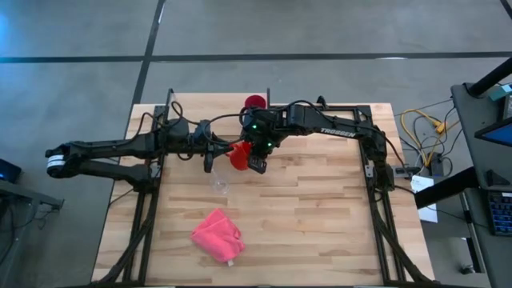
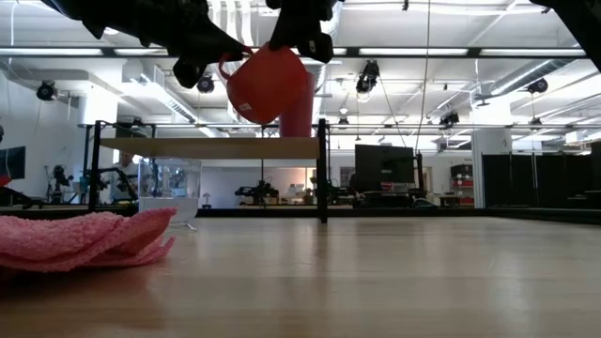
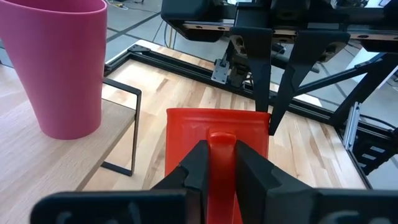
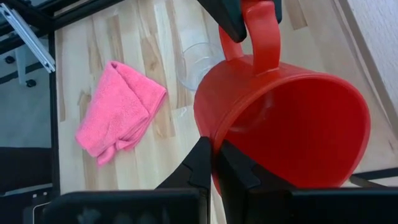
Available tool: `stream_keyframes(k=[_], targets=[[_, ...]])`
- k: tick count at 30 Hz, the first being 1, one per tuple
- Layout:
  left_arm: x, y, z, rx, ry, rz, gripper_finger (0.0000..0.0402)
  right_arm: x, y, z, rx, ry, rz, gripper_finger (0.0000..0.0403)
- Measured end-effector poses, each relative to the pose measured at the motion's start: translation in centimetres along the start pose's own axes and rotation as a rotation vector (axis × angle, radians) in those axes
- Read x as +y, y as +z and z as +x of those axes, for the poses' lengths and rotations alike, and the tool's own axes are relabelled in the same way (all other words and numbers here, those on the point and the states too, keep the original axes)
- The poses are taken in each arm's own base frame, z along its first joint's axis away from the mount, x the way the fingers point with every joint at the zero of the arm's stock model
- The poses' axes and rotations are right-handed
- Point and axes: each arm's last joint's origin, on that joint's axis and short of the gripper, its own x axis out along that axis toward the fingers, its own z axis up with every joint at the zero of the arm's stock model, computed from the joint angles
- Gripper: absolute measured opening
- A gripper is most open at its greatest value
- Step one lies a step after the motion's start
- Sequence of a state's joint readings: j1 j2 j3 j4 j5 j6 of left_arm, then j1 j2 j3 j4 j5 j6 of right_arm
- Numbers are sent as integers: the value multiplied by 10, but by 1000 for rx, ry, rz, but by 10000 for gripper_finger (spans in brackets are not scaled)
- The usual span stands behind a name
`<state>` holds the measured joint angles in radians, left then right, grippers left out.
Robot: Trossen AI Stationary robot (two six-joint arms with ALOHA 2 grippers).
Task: Stack small to large cups/mugs on shelf
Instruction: Put the orange mug on the shelf
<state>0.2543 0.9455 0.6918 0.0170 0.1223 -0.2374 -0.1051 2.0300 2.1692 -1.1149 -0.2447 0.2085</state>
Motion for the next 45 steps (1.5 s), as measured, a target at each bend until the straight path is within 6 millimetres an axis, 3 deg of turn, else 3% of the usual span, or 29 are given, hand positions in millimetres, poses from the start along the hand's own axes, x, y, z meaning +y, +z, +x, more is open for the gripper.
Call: stream_keyframes(k=[6, 20, 32, 38, 45], targets=[[0, 0, 0, 2, 4, -9, 29, 0, 0, 0, -2, -1, 5, 17], [1, -1, 0, 5, 22, -16, 29, 0, 0, 0, -10, -26, 16, 94], [3, -7, -2, 55, 42, -19, 29, 3, -7, -20, 11, -39, 20, 100], [0, -3, -13, 25, 42, 8, 29, 5, -11, -31, 26, -43, 34, 100], [0, 1, -37, -29, 170, 84, 29, 5, -21, -33, 119, -67, 105, 100]])
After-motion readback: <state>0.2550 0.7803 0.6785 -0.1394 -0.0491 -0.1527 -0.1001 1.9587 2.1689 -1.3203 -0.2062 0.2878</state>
